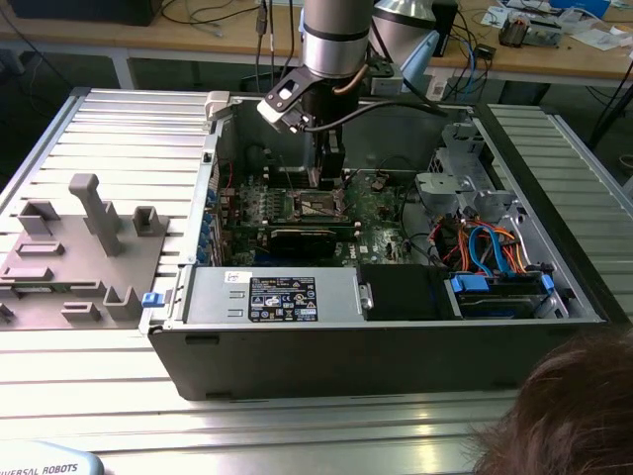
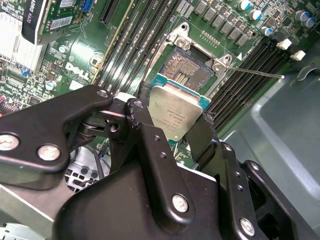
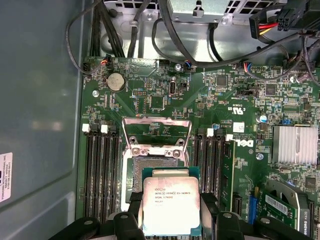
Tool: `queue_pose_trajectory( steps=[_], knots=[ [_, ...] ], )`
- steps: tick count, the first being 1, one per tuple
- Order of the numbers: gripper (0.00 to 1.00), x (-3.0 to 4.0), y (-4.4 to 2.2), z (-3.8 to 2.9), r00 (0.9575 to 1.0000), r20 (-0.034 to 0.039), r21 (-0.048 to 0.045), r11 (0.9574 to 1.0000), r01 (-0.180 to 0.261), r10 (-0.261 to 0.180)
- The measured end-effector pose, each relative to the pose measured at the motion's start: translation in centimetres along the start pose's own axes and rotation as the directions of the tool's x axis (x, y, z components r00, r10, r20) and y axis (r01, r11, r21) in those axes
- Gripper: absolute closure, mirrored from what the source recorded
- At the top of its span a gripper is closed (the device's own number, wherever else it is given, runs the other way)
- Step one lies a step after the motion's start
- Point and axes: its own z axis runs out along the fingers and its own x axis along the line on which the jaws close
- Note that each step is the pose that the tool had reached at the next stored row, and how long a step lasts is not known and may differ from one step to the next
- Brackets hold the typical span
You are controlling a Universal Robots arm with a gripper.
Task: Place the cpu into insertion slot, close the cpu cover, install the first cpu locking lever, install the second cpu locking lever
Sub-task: 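Place the cpu into insertion slot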
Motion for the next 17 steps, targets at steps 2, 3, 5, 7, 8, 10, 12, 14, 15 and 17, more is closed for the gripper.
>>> queue_pose_trajectory(
  steps=[2, 3, 5, 7, 8, 10, 12, 14, 15, 17],
  knots=[
    [0.46, 0.00, 0.00, 0.03, 1.0000, 0.0000, 0.0000, 1.0000, 0.000, 0.000],
    [0.46, 0.00, 0.00, 0.05, 1.0000, 0.0000, 0.0000, 1.0000, 0.000, 0.000],
    [0.46, 0.00, 0.00, 0.09, 1.0000, 0.0000, 0.0000, 1.0000, 0.000, 0.000],
    [0.46, 0.00, 0.00, 0.13, 1.0000, 0.0000, -0.0001, 1.0000, 0.000, 0.000],
    [0.46, 0.00, 0.00, 0.14, 1.0000, 0.0000, -0.0001, 1.0000, 0.000, 0.000],
    [0.46, 0.00, 0.00, 0.17, 1.0000, 0.0000, 0.0000, 1.0000, 0.000, 0.000],
    [0.46, 0.00, 0.00, 0.20, 1.0000, 0.0000, 0.0000, 1.0000, 0.000, 0.000],
    [0.46, 0.01, -0.01, 0.33, 1.0000, 0.0000, 0.0000, 1.0000, 0.000, 0.000],
    [0.46, 0.01, -0.01, 0.34, 1.0000, 0.0000, 0.0000, 1.0000, 0.000, 0.000],
    [0.46, 0.01, -0.01, 0.38, 1.0000, 0.0000, 0.0000, 1.0000, 0.000, 0.000]
  ],
)
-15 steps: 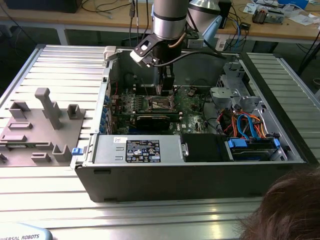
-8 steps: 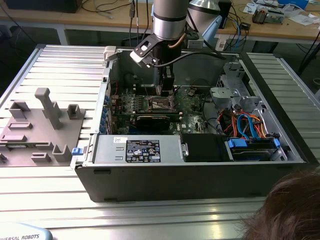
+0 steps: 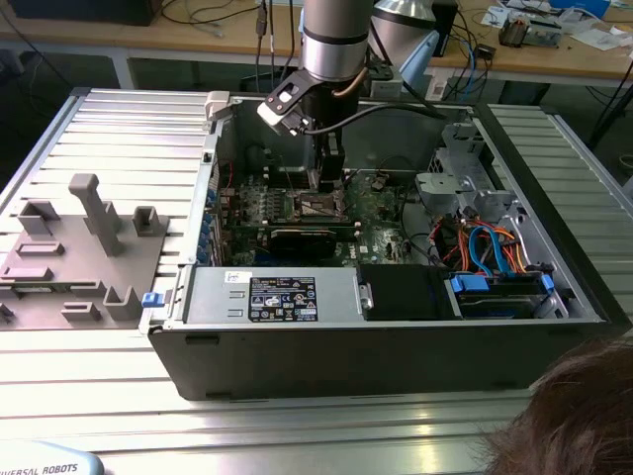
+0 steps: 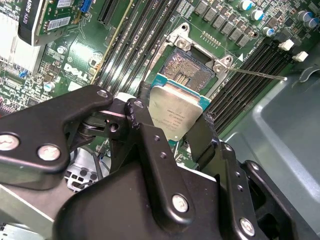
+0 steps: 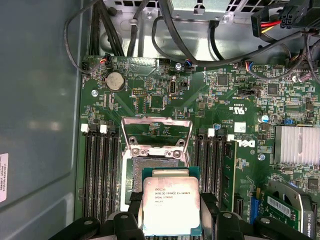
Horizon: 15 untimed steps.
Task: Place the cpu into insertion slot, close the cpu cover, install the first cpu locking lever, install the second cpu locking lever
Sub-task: 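Place the cpu into insertion slot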
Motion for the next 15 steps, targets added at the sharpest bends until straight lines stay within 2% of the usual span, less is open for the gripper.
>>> queue_pose_trajectory(
  steps=[9, 11, 15],
  knots=[
    [0.46, 0.00, 0.00, 0.17, 1.0000, 0.0000, 0.0000, 1.0000, 0.000, 0.000],
    [0.46, 0.01, -0.02, 0.76, 1.0000, 0.0000, 0.0000, 1.0000, 0.000, 0.000],
    [0.46, 0.00, -0.02, 0.83, 1.0000, 0.0000, 0.0000, 1.0000, 0.000, 0.000]
  ],
)
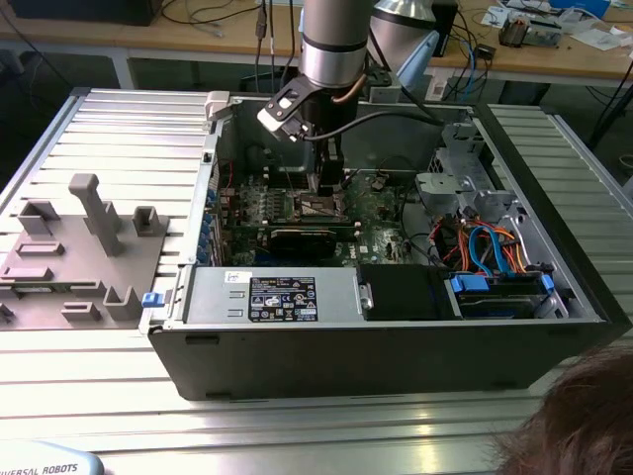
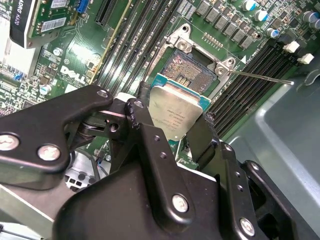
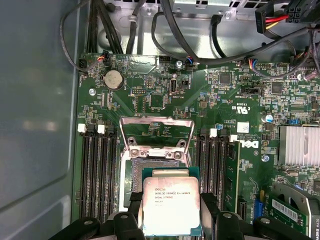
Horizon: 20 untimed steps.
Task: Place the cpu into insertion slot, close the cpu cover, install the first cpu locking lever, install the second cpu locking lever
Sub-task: 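Place the cpu into insertion slot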
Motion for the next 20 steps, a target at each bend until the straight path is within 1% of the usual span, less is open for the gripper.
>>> queue_pose_trajectory(
  steps=[20],
  knots=[
    [0.46, 0.07, 0.00, 0.35, 1.0000, 0.0000, 0.0000, 1.0000, 0.000, 0.000]
  ],
)
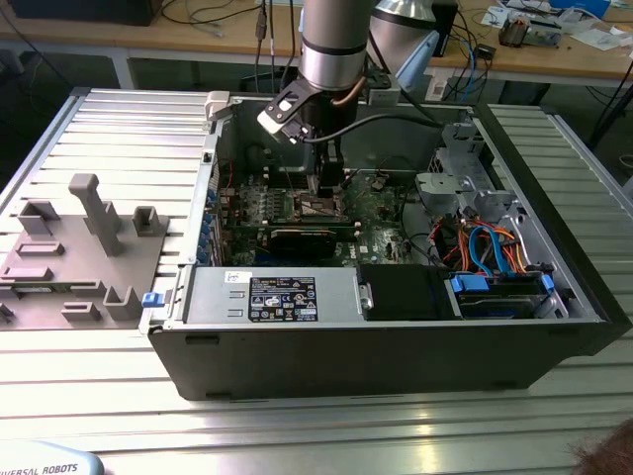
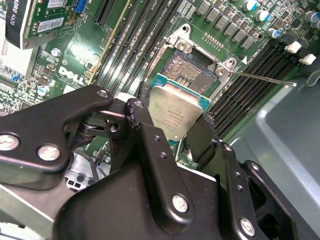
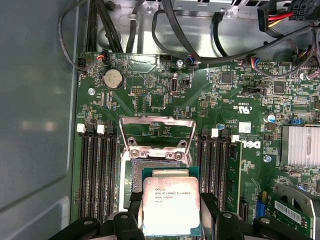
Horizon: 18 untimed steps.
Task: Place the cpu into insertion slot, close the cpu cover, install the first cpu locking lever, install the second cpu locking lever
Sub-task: 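Place the cpu into insertion slot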
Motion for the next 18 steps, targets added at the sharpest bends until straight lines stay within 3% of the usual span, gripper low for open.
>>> queue_pose_trajectory(
  steps=[18],
  knots=[
    [0.46, 0.36, -0.06, 0.80, 1.0000, 0.0002, 0.0001, 1.0000, 0.000, 0.000]
  ],
)
